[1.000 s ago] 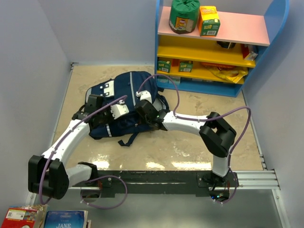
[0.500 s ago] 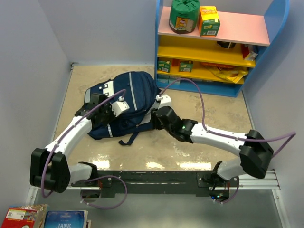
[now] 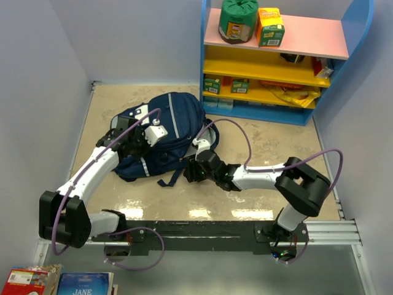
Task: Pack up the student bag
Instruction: Adjust the student bag at the center of the board.
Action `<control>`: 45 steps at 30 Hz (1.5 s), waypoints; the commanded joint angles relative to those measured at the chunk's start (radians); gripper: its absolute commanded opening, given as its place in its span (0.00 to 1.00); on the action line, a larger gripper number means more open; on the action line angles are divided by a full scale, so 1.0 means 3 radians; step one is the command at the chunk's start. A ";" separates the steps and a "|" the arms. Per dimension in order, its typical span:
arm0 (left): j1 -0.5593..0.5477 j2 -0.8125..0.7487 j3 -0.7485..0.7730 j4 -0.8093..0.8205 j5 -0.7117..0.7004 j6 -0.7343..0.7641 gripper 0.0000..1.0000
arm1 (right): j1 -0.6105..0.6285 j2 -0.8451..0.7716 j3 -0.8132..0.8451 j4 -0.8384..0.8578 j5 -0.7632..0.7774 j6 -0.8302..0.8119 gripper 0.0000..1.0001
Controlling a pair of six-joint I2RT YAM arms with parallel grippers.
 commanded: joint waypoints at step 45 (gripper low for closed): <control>-0.0226 -0.0259 -0.0009 0.0050 0.0206 -0.0105 0.00 | 0.0304 0.0603 0.0130 0.1105 0.0808 -0.0300 0.48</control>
